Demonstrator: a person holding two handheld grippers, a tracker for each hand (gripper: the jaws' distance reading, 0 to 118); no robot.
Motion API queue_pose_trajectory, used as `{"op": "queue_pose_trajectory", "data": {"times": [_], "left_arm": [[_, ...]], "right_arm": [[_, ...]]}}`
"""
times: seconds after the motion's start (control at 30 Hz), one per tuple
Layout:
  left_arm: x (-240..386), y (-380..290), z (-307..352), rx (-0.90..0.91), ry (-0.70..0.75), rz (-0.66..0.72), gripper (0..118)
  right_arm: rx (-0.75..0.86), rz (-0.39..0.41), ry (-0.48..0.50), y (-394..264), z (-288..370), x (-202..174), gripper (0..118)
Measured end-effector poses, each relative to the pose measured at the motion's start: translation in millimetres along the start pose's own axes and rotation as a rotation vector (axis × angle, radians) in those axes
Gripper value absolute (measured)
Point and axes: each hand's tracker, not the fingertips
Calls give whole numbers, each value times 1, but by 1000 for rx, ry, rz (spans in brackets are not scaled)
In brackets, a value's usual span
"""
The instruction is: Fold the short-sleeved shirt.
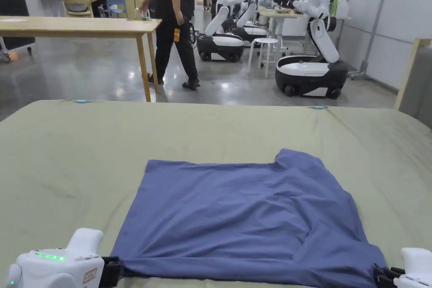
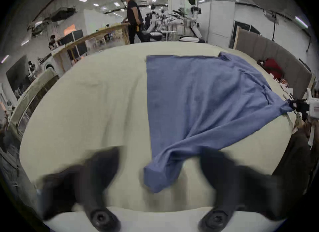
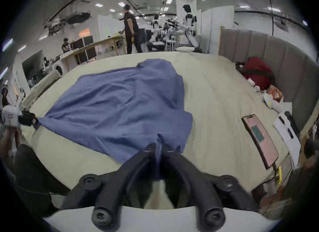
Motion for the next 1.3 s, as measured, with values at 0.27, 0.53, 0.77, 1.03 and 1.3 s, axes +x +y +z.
{"op": "queue_pose_trajectory", "data": {"times": [0.27, 0.53, 0.77, 1.03, 1.3], "left_arm": [[41, -4, 122, 285, -43, 44, 117], [58, -33, 139, 188, -13, 36, 0], [27, -30, 90, 106, 7, 38, 92], [6, -19, 21, -34, 60, -45, 116], [4, 14, -17, -166, 10, -45, 3]], "right_arm": [[286, -16, 65, 25, 87, -35, 113], [358, 30, -27, 21, 109, -58, 0], [292, 4, -51, 19, 95, -43, 0], [155, -25, -91, 8, 70, -26, 0], [7, -67, -87, -1, 39, -7, 0]]}}
